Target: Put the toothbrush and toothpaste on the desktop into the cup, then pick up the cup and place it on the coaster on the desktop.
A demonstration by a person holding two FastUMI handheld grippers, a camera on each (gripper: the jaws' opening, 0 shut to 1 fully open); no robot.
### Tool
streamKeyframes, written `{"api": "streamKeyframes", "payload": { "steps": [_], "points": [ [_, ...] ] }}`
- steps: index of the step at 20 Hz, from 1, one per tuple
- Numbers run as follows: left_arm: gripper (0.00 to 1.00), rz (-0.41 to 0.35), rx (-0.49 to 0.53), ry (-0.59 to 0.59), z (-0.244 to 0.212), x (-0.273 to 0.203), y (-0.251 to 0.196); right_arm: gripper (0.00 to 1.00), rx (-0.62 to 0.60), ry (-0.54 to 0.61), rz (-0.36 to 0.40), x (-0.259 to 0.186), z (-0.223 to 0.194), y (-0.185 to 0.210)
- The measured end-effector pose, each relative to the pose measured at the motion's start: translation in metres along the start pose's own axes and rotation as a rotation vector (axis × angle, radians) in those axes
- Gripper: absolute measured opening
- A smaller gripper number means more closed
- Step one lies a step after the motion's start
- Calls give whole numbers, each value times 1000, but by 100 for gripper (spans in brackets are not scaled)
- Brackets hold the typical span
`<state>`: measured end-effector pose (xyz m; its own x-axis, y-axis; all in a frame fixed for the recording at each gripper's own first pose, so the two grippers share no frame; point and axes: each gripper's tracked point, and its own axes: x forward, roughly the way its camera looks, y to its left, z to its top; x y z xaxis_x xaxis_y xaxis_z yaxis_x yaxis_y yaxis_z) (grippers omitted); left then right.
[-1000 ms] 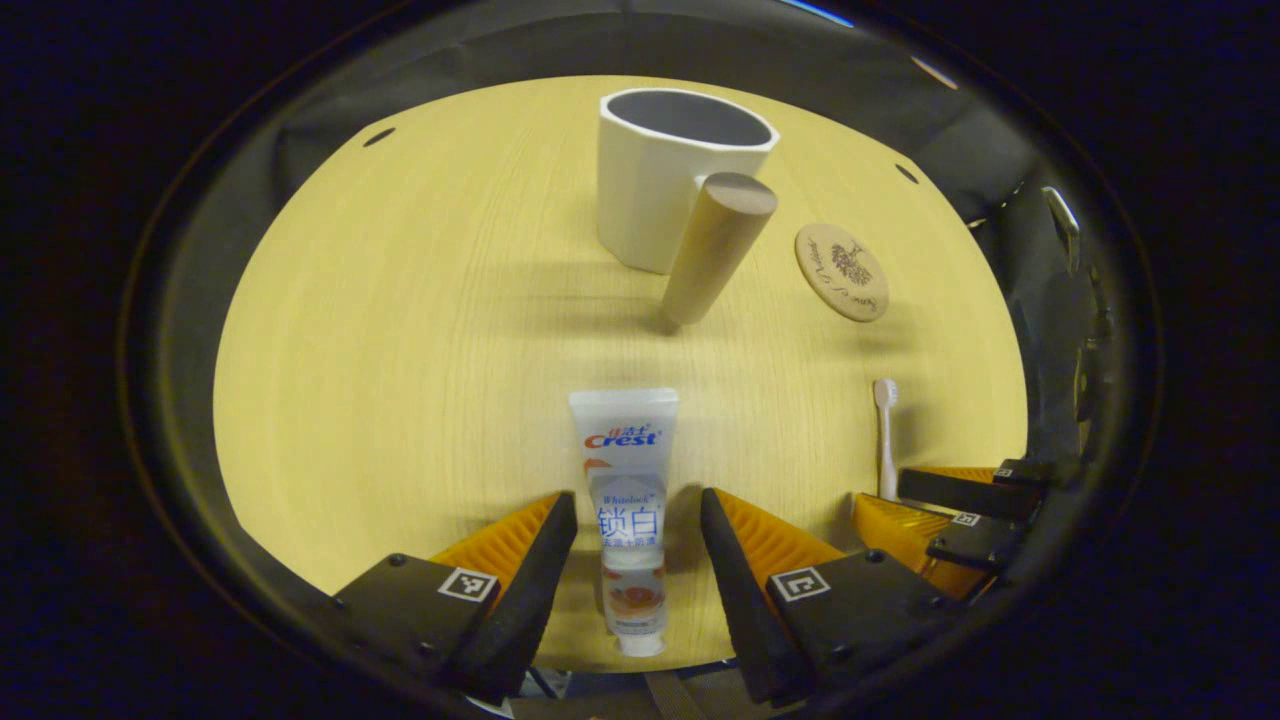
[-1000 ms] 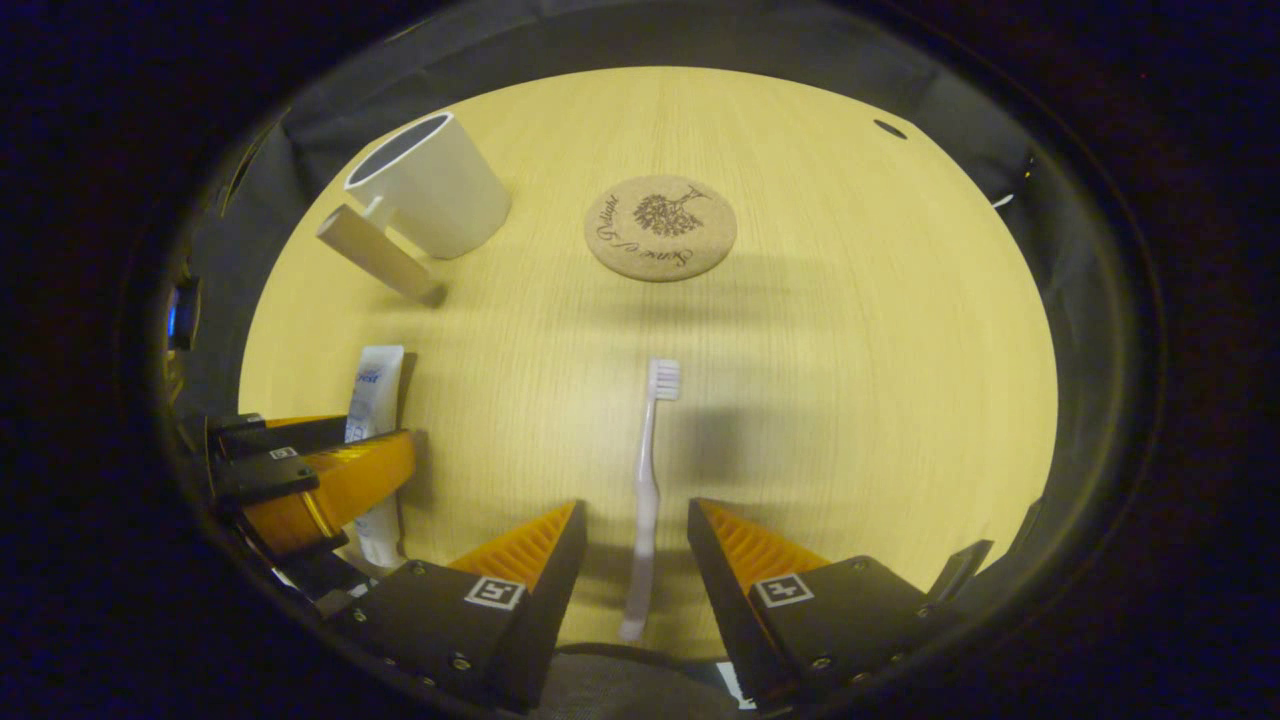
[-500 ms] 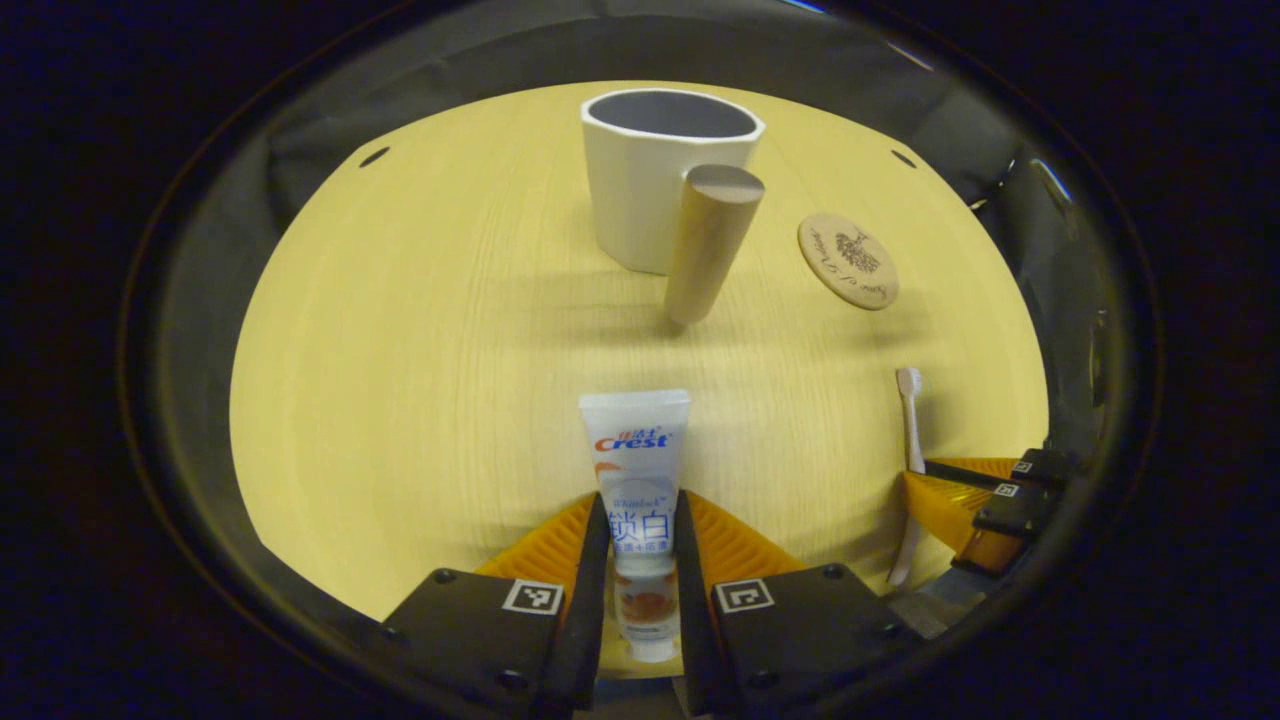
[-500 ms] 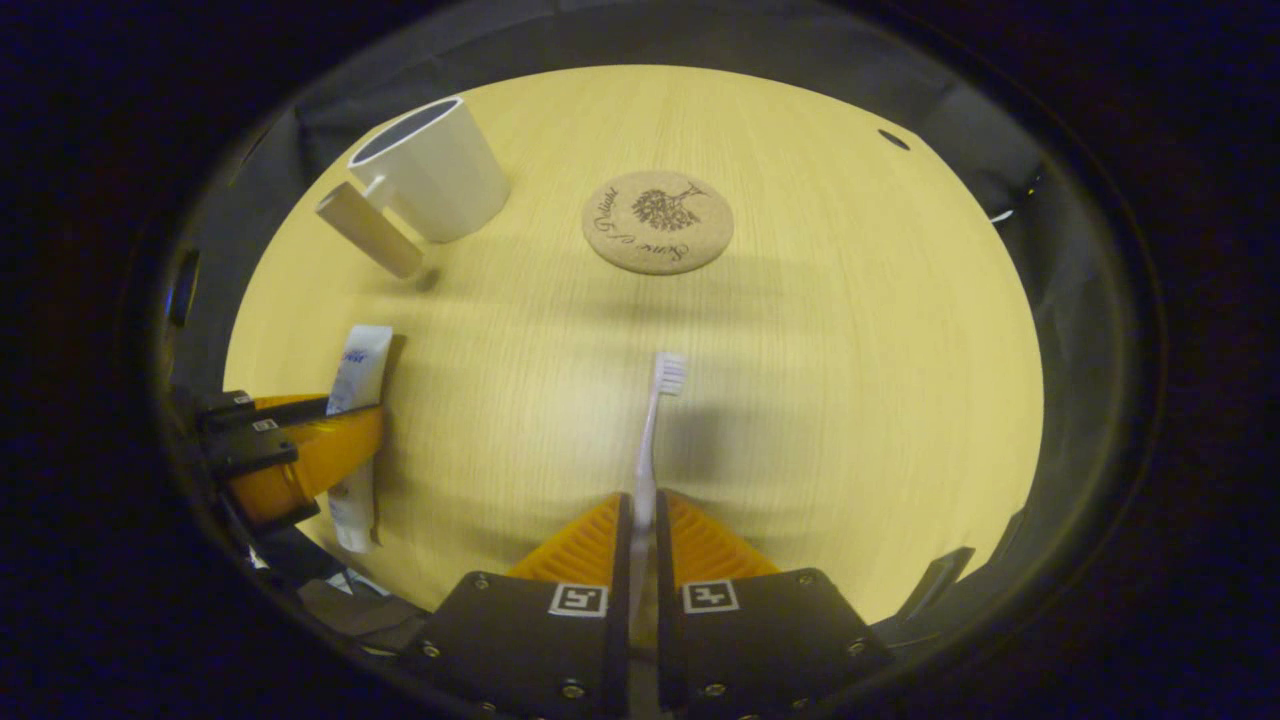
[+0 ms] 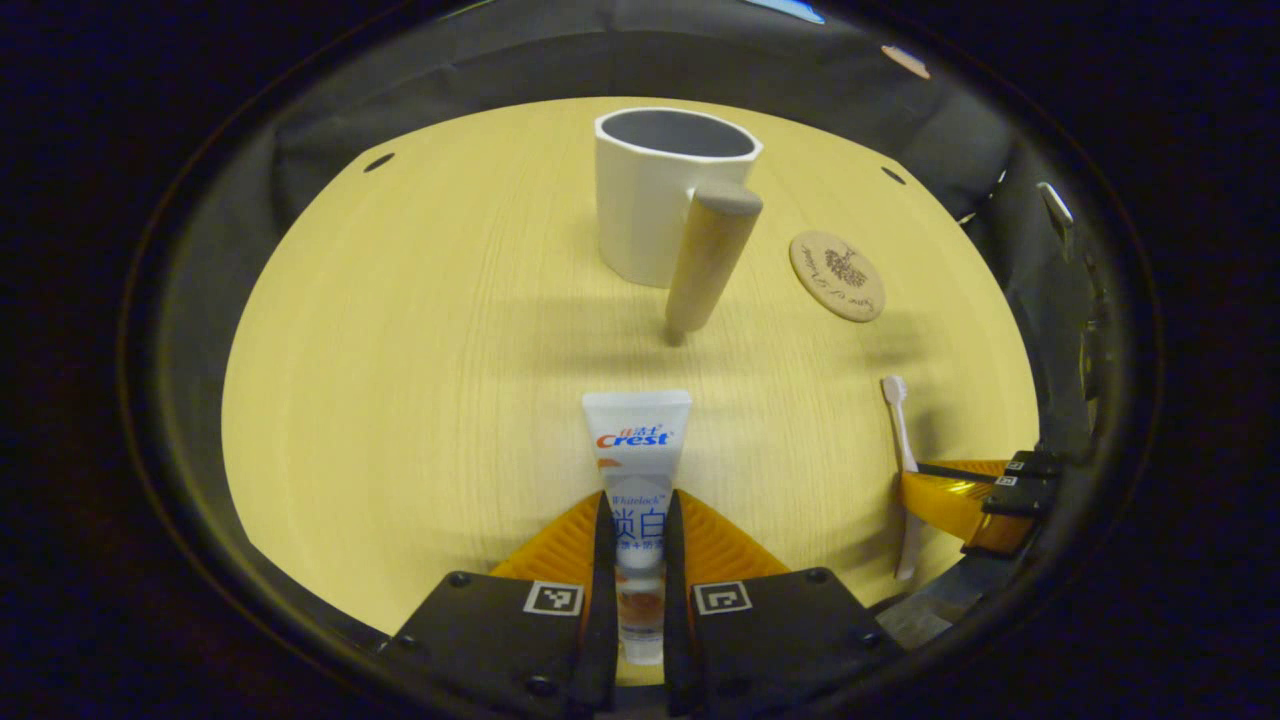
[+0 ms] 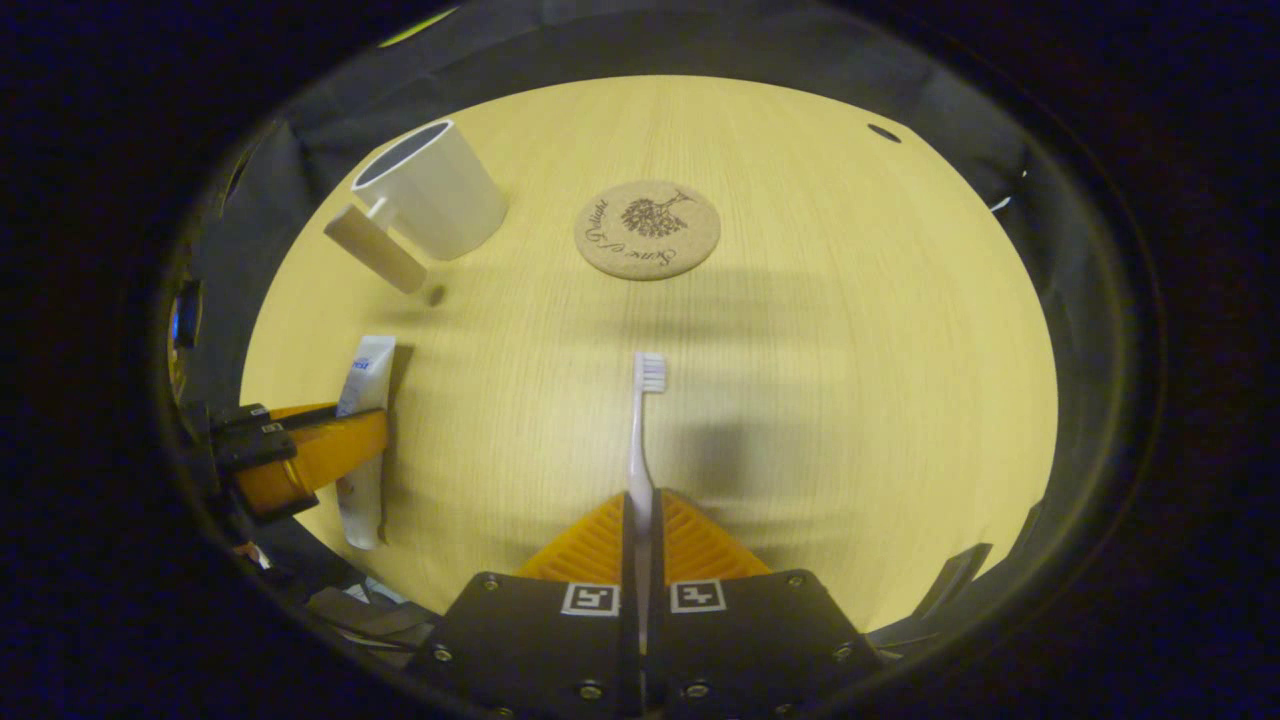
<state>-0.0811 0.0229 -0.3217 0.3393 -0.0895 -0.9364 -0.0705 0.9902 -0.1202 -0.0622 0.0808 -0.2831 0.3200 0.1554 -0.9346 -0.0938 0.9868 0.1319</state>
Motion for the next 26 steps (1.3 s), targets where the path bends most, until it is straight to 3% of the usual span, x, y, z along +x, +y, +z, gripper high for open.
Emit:
{"api": "streamKeyframes", "payload": {
  "steps": [8,19,26],
  "points": [
    [26,-29,-90,-134,15,-27,5,3,28,-150,80,-25,22,1],
    [25,-40,-117,-401,70,-97,16,3,41,-413,167,-72,80,3],
    [25,-49,-116,-647,146,-143,22,3,25,-548,191,-98,106,3]
  ]
}}
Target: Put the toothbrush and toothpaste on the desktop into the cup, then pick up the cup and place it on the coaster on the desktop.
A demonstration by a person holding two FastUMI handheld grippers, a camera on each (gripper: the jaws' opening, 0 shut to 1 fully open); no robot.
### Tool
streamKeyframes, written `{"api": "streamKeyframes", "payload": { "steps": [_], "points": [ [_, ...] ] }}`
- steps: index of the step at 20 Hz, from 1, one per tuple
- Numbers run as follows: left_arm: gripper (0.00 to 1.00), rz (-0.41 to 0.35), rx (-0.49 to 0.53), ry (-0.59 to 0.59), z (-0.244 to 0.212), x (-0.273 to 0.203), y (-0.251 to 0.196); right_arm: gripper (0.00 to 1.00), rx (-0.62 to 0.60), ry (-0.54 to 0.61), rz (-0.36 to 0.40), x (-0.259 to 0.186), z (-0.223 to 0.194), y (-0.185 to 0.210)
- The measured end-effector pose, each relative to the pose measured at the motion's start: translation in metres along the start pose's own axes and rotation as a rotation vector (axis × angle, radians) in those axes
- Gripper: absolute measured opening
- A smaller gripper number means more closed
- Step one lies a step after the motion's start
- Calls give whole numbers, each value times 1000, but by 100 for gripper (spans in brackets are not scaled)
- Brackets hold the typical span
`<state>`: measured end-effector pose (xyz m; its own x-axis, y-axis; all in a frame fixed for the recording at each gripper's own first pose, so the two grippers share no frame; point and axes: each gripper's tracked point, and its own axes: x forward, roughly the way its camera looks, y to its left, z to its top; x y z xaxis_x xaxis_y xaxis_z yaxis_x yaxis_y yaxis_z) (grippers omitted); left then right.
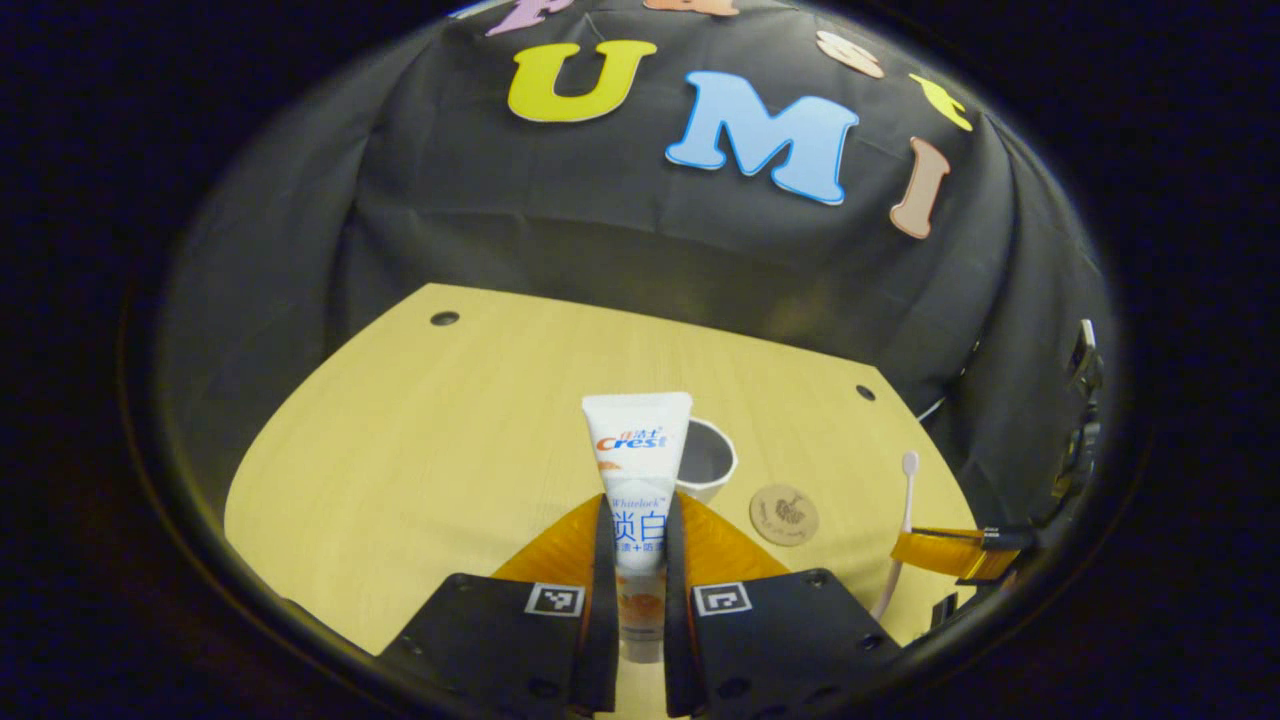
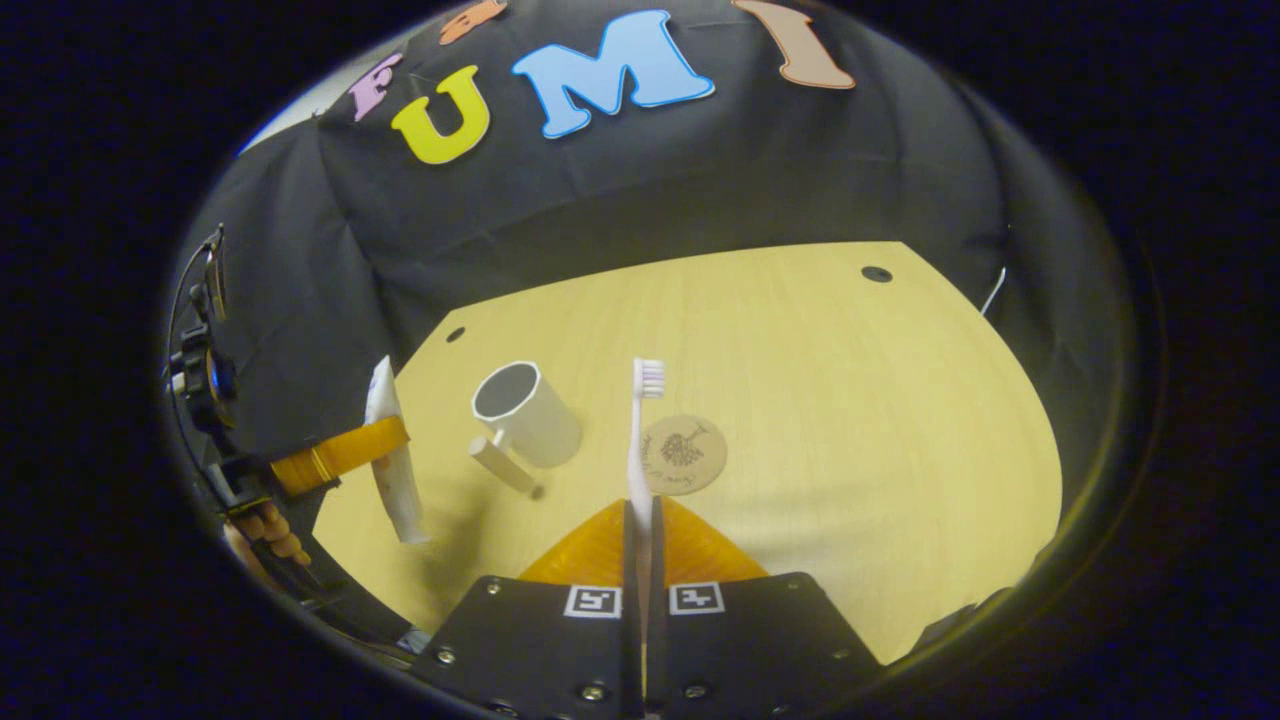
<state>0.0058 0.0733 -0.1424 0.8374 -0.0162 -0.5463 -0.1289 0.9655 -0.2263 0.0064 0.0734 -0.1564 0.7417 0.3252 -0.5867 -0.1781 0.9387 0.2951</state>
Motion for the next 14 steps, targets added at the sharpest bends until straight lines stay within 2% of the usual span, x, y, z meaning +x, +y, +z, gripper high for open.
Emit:
{"api": "streamKeyframes", "payload": {
  "steps": [4,14],
  "points": [
    [25,-11,15,-122,38,6,0,3,-16,-55,16,-2,16,7],
    [25,-100,-6,-320,107,18,-23,3,-51,-109,13,0,39,14]
  ]
}}
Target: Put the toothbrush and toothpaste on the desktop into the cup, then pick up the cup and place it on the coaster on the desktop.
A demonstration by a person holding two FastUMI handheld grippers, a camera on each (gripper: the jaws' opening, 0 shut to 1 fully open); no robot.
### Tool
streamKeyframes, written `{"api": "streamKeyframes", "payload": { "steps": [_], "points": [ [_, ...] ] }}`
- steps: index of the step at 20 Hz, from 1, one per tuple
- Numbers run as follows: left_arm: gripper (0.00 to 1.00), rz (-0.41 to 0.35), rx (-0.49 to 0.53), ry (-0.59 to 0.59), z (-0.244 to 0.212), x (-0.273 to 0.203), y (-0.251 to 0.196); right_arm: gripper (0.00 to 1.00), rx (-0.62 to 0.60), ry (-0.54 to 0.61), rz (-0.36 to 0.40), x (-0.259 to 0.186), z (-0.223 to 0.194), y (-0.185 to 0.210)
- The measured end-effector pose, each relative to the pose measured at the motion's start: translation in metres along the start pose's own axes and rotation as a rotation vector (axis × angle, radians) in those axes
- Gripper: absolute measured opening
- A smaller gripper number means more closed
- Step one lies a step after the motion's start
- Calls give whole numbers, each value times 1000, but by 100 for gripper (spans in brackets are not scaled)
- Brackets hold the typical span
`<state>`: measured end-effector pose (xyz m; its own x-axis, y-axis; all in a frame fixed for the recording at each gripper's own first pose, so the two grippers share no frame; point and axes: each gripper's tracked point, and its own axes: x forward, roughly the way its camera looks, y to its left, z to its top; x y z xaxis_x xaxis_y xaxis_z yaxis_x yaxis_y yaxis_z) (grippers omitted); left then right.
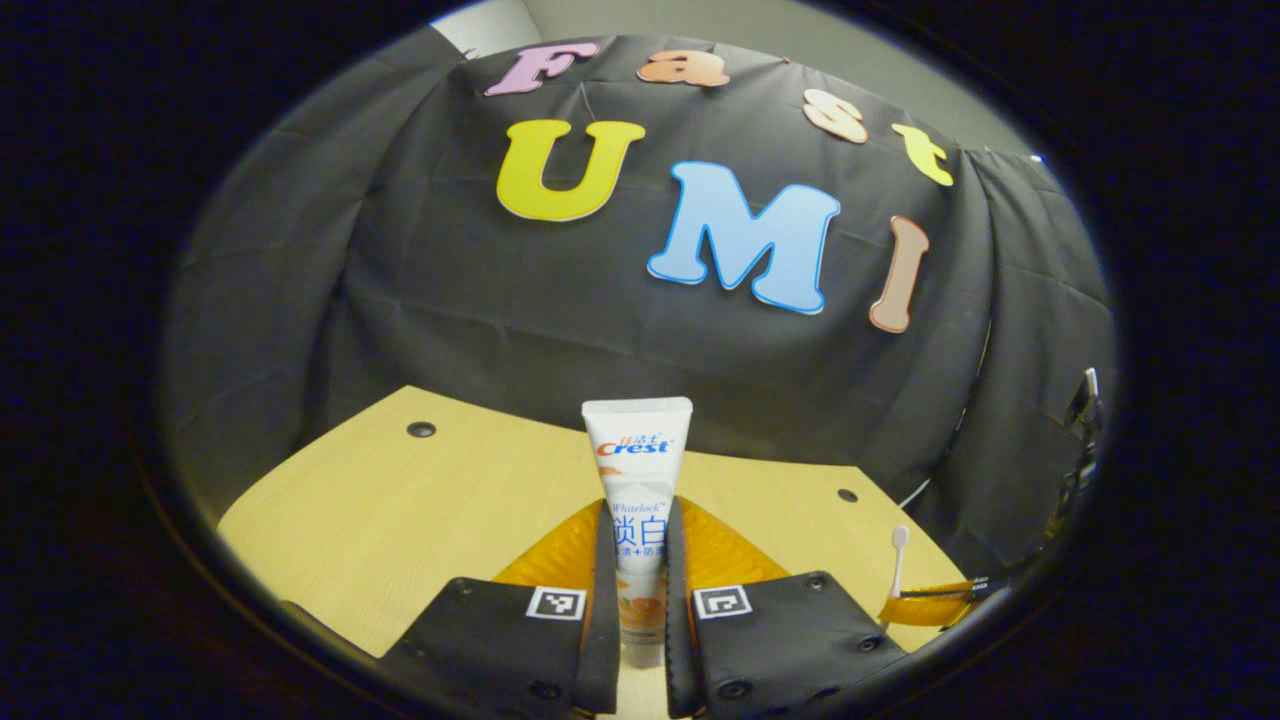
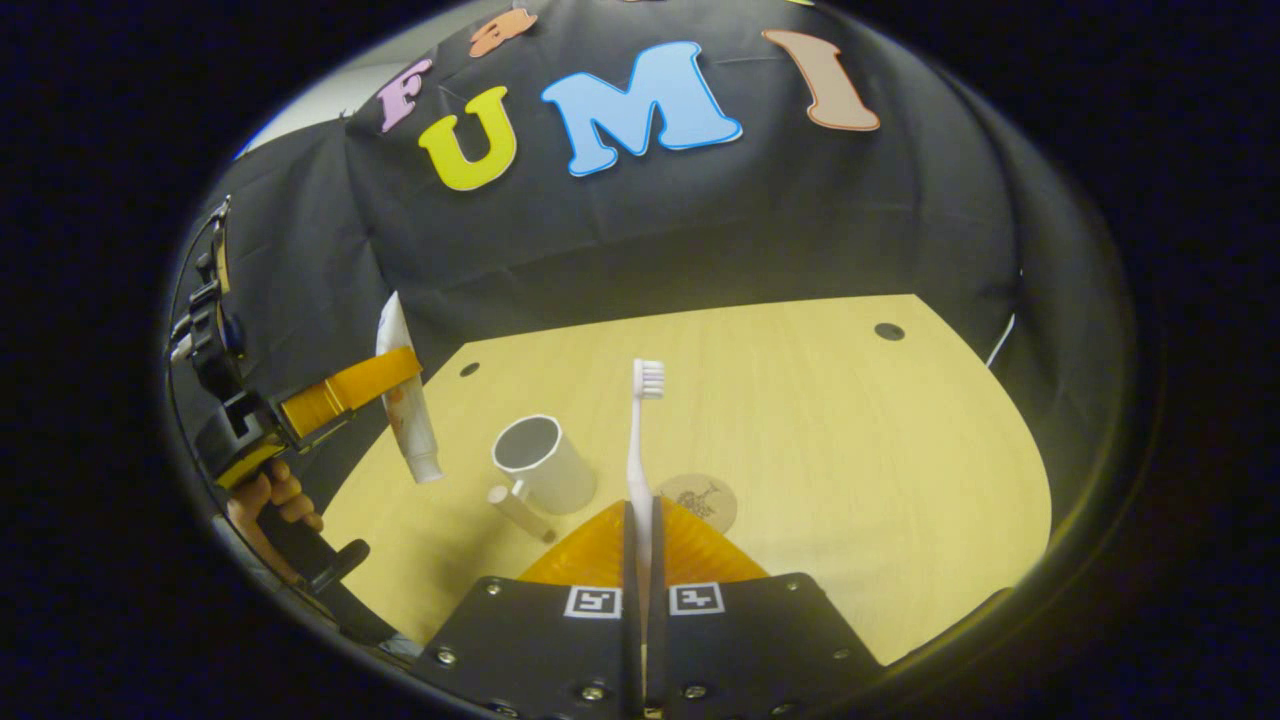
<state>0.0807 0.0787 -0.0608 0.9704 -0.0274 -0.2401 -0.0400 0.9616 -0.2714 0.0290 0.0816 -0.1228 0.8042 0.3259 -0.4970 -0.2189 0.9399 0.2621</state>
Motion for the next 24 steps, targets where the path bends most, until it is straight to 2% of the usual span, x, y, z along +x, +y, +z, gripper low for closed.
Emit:
{"api": "streamKeyframes", "payload": {
  "steps": [3,4,6,8,15,21,23,24],
  "points": [
    [25,-49,-19,-42,9,18,-11,3,-4,-5,-12,3,6,-1],
    [25,-60,-19,-59,12,26,-14,0,-7,-5,-17,4,6,-1],
    [25,-74,-19,-71,12,41,-16,3,-10,-5,-24,6,9,-1],
    [24,-81,-18,-59,4,57,-16,0,-11,-4,-30,6,13,-2],
    [27,-77,-13,44,-39,93,-11,3,-13,-28,-6,20,34,11],
    [35,-84,10,150,-72,94,-11,3,4,-63,33,31,52,34],
    [41,-82,11,172,-77,92,-8,3,-1,-73,38,36,56,38],
    [56,-91,4,187,-81,89,-9,3,-1,-77,40,38,59,41]
  ]
}}
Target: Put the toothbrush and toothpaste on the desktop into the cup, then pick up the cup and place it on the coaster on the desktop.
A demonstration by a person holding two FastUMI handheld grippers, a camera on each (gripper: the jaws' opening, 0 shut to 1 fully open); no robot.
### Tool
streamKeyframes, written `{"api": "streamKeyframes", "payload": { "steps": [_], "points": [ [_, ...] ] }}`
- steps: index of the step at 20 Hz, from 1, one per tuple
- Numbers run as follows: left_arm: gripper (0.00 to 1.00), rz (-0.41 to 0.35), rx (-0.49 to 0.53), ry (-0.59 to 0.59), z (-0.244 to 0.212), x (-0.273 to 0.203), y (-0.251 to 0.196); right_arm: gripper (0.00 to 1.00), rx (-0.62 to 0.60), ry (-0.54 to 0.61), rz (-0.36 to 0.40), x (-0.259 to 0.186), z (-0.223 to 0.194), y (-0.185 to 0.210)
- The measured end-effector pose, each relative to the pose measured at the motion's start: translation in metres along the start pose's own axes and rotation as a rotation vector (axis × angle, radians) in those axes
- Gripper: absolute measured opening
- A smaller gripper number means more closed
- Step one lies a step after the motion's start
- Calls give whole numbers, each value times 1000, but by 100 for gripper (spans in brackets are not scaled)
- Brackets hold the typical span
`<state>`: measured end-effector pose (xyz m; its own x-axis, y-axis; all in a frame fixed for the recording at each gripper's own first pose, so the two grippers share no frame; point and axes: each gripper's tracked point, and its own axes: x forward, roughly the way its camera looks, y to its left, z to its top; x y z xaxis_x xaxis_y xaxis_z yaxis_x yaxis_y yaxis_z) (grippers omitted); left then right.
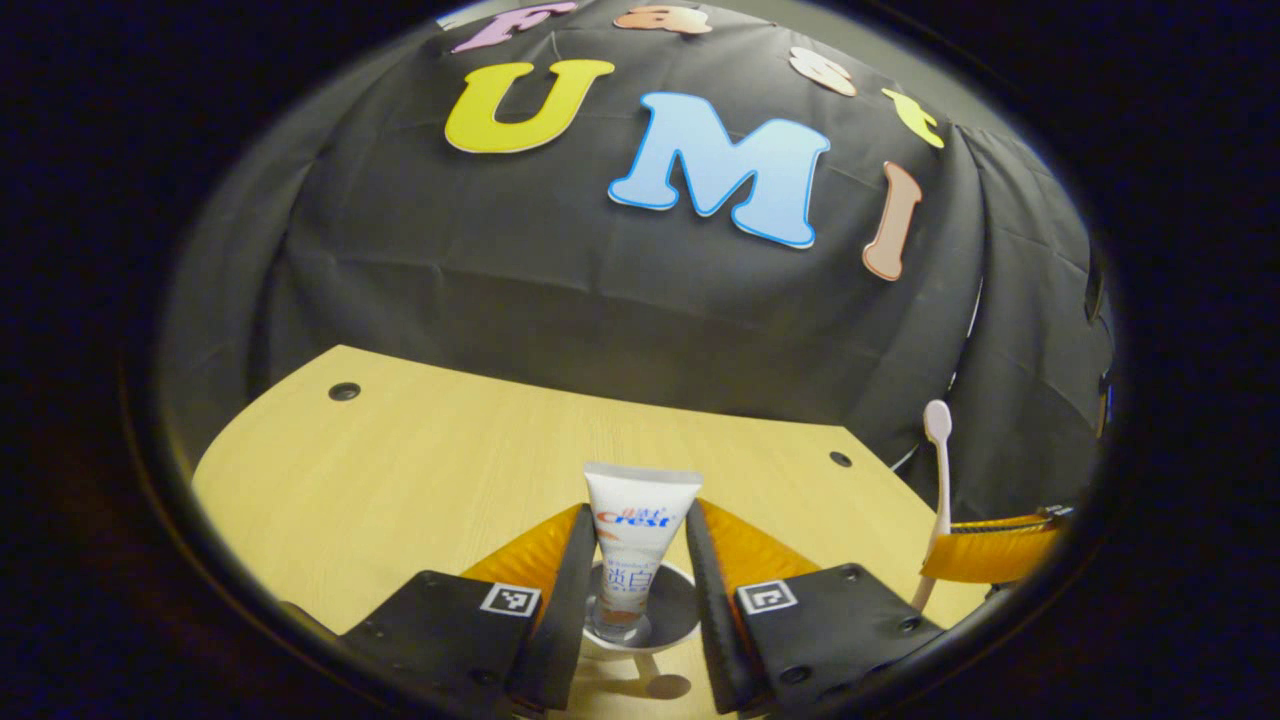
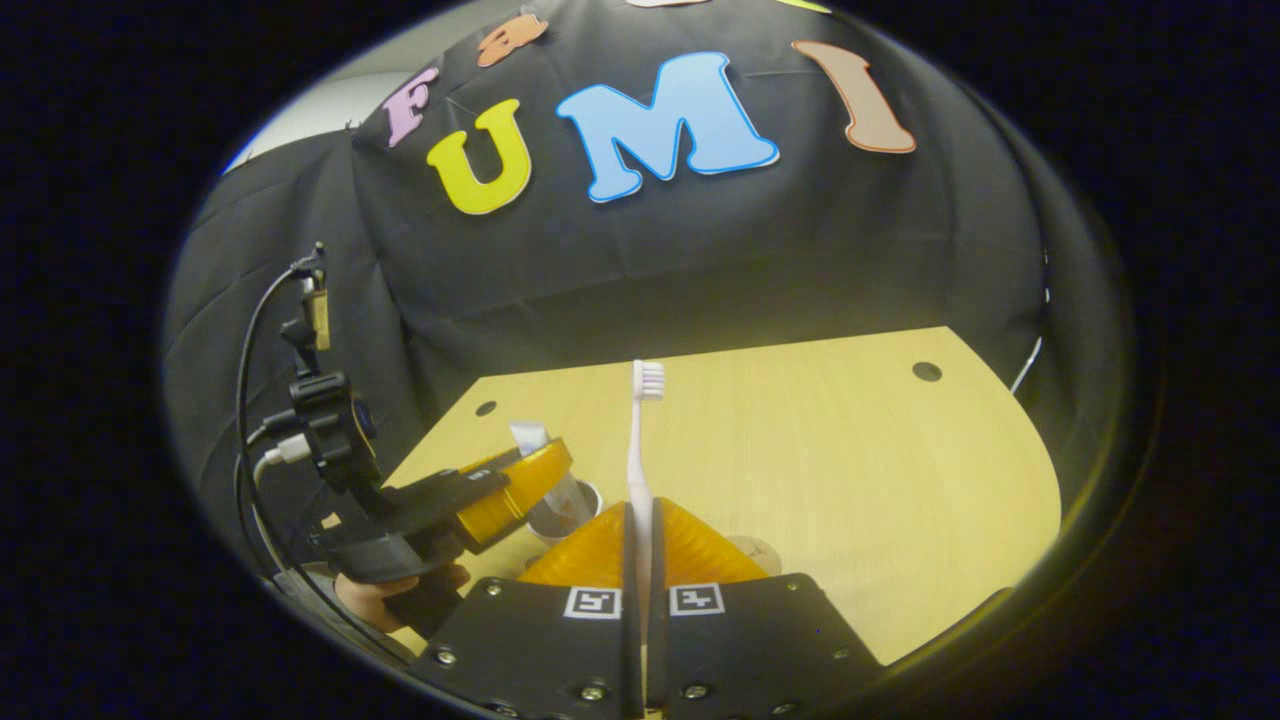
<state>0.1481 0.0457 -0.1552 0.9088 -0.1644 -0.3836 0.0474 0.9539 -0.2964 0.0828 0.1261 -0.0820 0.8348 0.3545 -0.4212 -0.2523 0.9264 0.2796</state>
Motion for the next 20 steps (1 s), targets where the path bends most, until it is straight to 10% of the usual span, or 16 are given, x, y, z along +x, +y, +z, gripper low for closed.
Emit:
{"api": "streamKeyframes", "payload": {
  "steps": [3,6,20],
  "points": [
    [56,0,-3,-11,1,-9,1,3,9,-15,11,5,6,5],
    [86,-3,9,8,-1,-15,2,3,19,-35,29,10,14,14],
    [92,9,16,118,-36,-91,25,3,102,-207,163,58,59,70]
  ]
}}
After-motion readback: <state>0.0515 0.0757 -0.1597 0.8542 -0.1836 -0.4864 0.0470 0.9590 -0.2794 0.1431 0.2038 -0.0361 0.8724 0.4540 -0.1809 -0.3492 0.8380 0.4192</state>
